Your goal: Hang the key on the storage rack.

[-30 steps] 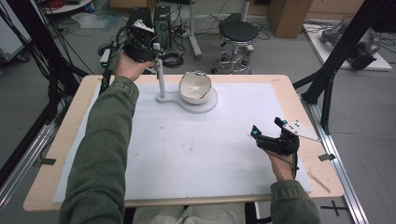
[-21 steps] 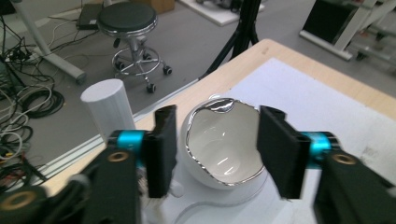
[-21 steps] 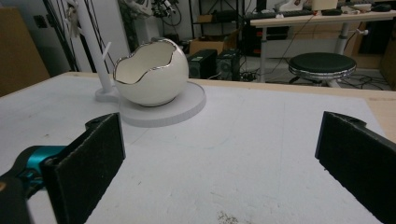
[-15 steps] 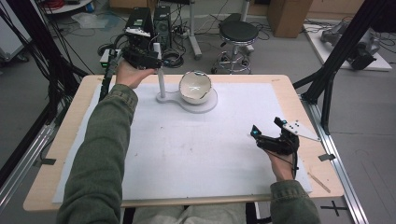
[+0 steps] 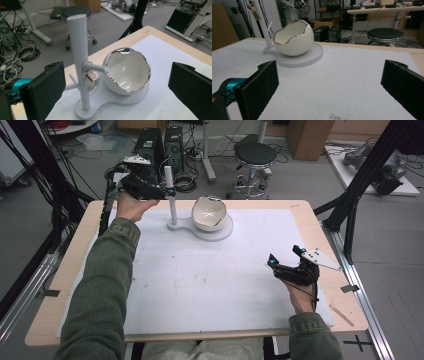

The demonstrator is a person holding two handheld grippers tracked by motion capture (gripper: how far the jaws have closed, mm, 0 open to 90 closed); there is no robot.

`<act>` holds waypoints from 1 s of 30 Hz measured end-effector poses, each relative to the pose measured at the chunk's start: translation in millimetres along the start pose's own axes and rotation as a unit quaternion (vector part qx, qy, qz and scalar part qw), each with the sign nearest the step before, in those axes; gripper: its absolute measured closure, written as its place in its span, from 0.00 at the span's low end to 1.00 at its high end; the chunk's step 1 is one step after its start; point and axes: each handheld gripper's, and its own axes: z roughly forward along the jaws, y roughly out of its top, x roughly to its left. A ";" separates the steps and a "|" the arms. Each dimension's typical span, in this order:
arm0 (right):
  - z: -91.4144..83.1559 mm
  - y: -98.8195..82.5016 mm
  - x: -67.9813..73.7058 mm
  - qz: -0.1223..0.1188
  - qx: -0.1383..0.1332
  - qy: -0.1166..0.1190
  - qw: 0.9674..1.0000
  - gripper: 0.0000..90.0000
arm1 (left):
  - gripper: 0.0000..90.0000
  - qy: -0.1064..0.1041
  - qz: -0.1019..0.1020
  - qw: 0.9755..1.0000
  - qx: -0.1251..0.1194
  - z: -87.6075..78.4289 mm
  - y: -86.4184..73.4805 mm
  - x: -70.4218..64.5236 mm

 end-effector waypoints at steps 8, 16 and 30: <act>0.4 0.0 0.7 0.000 0.000 0.000 1.000 0.00 | 0.02 0.004 -0.006 1.000 -0.008 -17.0 -13.6 3.7; 1.3 0.1 1.3 -0.002 0.001 0.001 1.000 0.01 | 0.02 0.029 0.013 0.999 -0.035 -39.5 -28.3 2.0; 1.5 0.5 1.7 -0.002 0.001 -0.001 1.000 0.00 | 0.02 0.032 0.010 0.997 -0.068 -69.1 -55.5 -1.1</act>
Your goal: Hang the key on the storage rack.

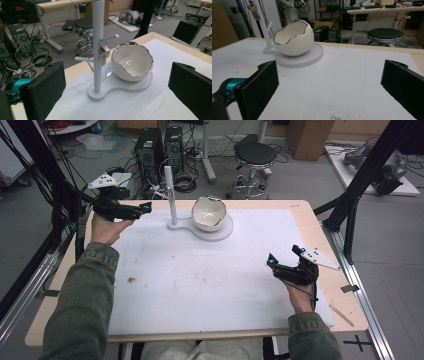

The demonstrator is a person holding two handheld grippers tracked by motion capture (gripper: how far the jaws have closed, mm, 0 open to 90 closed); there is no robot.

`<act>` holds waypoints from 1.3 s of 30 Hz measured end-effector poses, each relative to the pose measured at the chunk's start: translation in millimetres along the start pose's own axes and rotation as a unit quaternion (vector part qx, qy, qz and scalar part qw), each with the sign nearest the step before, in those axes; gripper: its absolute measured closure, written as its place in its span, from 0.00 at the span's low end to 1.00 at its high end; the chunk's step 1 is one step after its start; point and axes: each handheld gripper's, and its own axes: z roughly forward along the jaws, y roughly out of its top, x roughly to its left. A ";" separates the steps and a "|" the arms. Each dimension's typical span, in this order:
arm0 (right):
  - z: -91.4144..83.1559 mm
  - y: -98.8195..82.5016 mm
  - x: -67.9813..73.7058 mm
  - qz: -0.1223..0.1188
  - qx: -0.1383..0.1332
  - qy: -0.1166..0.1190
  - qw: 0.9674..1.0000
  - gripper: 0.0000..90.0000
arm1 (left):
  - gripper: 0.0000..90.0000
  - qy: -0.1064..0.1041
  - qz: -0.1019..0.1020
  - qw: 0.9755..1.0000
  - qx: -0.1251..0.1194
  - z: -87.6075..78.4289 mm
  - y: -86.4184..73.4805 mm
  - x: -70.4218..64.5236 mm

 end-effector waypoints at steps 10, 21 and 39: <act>-1.6 0.2 -0.8 0.002 -0.002 -0.003 1.000 0.00 | 0.02 -0.011 -0.009 1.000 -0.011 -12.3 -13.8 -4.5; -1.2 0.3 -1.3 0.001 -0.003 -0.003 1.000 0.00 | 0.02 -0.002 -0.004 1.000 -0.011 -22.8 -29.5 -12.0; -0.8 0.2 -0.2 0.001 -0.001 0.000 1.000 0.00 | 0.02 0.012 -0.041 0.999 -0.023 -43.7 -69.5 -4.6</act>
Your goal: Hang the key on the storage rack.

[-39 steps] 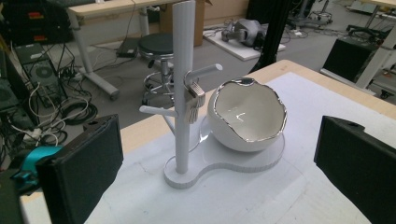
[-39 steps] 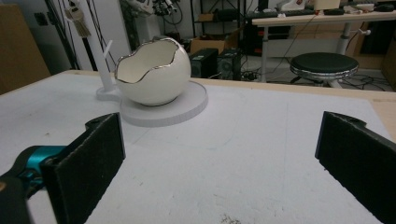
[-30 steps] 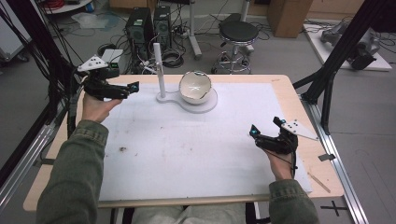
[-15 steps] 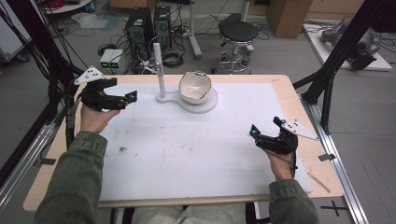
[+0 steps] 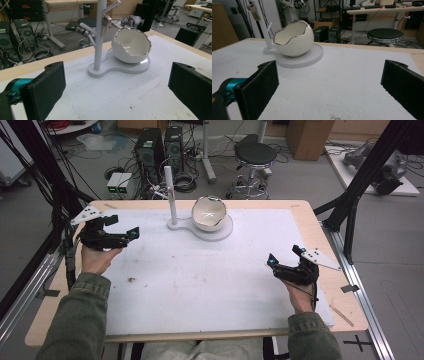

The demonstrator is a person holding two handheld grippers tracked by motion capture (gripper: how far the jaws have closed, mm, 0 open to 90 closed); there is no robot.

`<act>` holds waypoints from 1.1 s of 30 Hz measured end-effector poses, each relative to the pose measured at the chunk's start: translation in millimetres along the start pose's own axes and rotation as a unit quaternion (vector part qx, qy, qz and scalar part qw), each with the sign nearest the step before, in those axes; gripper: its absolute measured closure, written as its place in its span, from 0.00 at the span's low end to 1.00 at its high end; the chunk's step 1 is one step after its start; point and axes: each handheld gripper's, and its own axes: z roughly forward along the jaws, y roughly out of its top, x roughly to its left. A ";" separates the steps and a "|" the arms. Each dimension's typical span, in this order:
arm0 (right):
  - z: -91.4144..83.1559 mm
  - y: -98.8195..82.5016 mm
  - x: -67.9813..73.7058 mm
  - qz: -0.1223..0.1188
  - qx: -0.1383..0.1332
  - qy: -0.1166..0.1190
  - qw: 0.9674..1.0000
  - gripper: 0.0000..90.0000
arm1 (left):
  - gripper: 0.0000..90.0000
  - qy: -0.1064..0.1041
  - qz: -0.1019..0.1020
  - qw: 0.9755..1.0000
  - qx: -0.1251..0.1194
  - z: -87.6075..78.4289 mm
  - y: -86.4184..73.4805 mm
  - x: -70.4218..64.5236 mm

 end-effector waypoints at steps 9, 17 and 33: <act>0.5 -0.3 0.6 -0.004 0.001 0.000 1.000 0.00 | 0.02 0.012 -0.008 1.000 0.001 -17.7 -20.5 2.6; 0.4 -0.4 0.8 -0.004 0.000 -0.001 1.000 0.00 | 0.02 0.017 -0.010 1.000 -0.008 -27.6 -36.1 3.1; 0.2 -0.7 1.1 -0.002 0.003 0.001 1.000 0.00 | 0.02 0.028 -0.004 0.999 -0.017 -41.7 -62.1 -4.1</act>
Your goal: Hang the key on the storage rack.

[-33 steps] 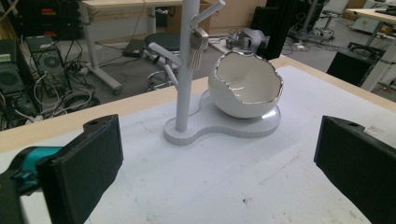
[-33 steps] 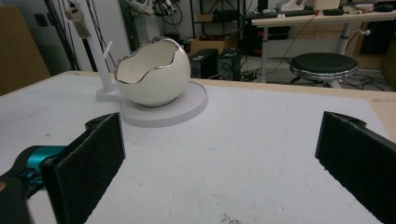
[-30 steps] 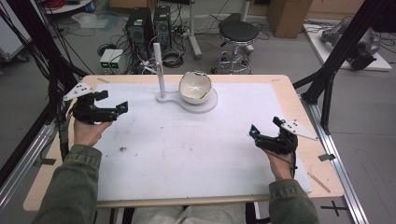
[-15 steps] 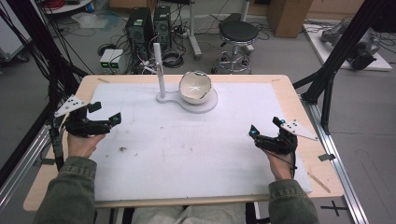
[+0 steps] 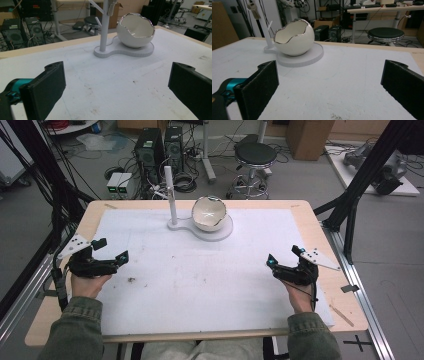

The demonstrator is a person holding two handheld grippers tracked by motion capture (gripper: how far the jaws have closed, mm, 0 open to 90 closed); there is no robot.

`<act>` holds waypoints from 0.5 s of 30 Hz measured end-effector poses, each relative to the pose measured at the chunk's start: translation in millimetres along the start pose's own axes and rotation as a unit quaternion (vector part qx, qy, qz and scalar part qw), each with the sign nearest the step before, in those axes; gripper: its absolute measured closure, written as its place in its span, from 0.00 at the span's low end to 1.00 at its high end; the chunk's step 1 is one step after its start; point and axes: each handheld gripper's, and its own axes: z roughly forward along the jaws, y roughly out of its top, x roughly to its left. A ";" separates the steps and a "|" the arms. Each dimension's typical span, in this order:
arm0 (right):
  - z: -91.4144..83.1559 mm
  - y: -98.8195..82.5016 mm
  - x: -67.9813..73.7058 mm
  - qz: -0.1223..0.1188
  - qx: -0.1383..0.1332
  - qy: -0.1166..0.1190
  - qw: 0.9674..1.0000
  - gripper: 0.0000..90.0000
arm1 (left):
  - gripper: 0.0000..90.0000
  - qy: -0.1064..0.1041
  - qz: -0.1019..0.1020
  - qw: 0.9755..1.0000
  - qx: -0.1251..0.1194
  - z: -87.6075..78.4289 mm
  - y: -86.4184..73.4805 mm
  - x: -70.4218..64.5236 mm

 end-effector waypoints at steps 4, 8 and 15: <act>0.0 0.0 -0.5 -0.001 -0.001 -0.002 1.000 0.00 | 0.02 0.010 0.000 1.000 -0.010 -5.7 -7.7 0.8; -0.1 0.0 0.1 0.001 -0.001 -0.001 1.000 0.00 | 0.02 0.013 -0.004 1.000 -0.022 -10.6 -13.4 2.5; -0.4 -0.1 0.2 0.002 0.000 -0.002 1.000 0.00 | 0.02 0.021 -0.016 0.999 -0.040 -19.4 -21.1 4.4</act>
